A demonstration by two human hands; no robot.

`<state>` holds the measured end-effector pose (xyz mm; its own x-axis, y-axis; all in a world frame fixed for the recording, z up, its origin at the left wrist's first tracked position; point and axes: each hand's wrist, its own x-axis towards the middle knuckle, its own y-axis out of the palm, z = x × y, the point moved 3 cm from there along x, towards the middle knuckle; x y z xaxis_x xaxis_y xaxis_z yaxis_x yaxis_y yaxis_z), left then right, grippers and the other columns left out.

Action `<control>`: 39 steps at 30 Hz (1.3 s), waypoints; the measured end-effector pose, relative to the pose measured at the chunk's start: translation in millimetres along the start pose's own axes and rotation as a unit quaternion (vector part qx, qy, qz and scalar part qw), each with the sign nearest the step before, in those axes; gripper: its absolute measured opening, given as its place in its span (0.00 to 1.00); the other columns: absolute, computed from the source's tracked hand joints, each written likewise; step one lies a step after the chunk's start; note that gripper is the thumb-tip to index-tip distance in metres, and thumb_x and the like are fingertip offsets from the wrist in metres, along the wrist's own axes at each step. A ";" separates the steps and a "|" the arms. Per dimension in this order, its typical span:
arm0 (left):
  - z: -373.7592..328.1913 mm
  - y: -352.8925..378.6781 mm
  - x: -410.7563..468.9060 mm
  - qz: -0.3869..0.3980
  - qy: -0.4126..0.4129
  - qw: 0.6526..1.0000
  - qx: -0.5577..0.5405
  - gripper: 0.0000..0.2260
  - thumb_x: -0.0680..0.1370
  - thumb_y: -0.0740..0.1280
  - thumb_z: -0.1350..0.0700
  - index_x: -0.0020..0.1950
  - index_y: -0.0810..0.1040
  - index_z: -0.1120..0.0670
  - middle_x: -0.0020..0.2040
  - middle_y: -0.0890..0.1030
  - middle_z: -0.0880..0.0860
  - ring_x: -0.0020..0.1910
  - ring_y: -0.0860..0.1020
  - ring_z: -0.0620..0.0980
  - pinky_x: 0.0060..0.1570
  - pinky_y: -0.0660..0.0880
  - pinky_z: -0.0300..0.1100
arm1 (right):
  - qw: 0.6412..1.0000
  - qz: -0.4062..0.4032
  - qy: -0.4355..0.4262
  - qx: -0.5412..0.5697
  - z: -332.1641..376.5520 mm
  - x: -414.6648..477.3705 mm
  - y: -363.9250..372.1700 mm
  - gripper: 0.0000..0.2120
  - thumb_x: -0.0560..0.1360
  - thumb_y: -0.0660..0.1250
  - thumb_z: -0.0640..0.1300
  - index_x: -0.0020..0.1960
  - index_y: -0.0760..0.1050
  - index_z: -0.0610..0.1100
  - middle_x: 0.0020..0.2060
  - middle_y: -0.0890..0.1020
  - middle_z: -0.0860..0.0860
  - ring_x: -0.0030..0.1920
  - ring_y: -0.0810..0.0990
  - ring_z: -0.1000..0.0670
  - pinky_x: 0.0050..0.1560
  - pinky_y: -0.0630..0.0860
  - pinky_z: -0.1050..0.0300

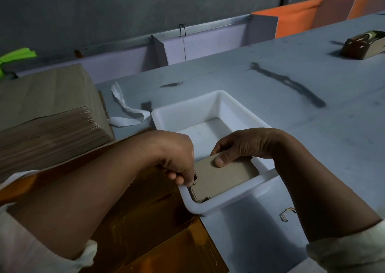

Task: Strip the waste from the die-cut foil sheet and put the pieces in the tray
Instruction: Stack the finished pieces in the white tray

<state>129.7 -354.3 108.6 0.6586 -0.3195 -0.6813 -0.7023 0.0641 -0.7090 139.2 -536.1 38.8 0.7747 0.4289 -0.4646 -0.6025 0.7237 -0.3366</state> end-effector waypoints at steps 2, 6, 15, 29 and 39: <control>0.0 0.2 -0.8 0.002 0.001 1.000 -0.003 0.10 0.74 0.73 0.58 0.53 0.84 0.61 0.24 0.77 0.47 0.20 0.69 0.41 0.24 0.64 0.32 | 1.000 0.000 0.001 -0.001 0.6 0.5 0.2 0.23 0.63 0.76 0.54 0.55 0.80 0.47 0.50 0.86 0.48 0.51 0.85 0.47 0.51 0.81 0.56; -1.0 0.8 -1.1 0.001 0.006 1.000 -0.001 0.10 0.74 0.73 0.58 0.53 0.84 0.61 0.24 0.76 0.47 0.19 0.69 0.41 0.23 0.64 0.32 | 1.000 -0.001 0.001 0.001 0.6 0.2 0.2 0.22 0.63 0.76 0.54 0.55 0.80 0.47 0.51 0.86 0.48 0.51 0.85 0.47 0.53 0.81 0.56; 2.0 8.5 2.2 0.004 0.005 1.000 -0.023 0.02 0.73 0.72 0.59 0.42 0.82 0.57 0.24 0.77 0.47 0.19 0.69 0.41 0.23 0.64 0.31 | 1.000 0.011 0.006 0.007 0.3 1.5 0.3 0.22 0.65 0.75 0.53 0.56 0.80 0.47 0.48 0.86 0.50 0.47 0.85 0.51 0.44 0.80 0.62; 6.9 4.5 -1.0 -0.167 -0.003 0.986 0.009 0.09 0.71 0.71 0.53 0.32 0.80 0.54 0.21 0.76 0.47 0.19 0.70 0.43 0.23 0.66 0.30 | 1.000 0.006 0.011 0.007 0.1 -0.7 0.9 0.22 0.64 0.76 0.53 0.55 0.80 0.47 0.48 0.87 0.50 0.47 0.86 0.50 0.45 0.80 0.61; -5.3 8.6 0.8 -0.361 0.172 0.914 -0.064 0.12 0.73 0.71 0.42 0.38 0.80 0.49 0.32 0.77 0.44 0.30 0.74 0.39 0.30 0.66 0.35 | 0.998 -0.042 0.031 0.028 5.7 -4.1 2.9 0.31 0.66 0.68 0.66 0.58 0.80 0.44 0.53 0.85 0.45 0.52 0.84 0.46 0.59 0.79 0.51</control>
<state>122.8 -359.0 102.9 0.8548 -0.5144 0.0688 -0.1588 -0.3855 -0.9089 135.4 -532.7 44.4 0.8077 0.3317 -0.4874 -0.5227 0.7852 -0.3319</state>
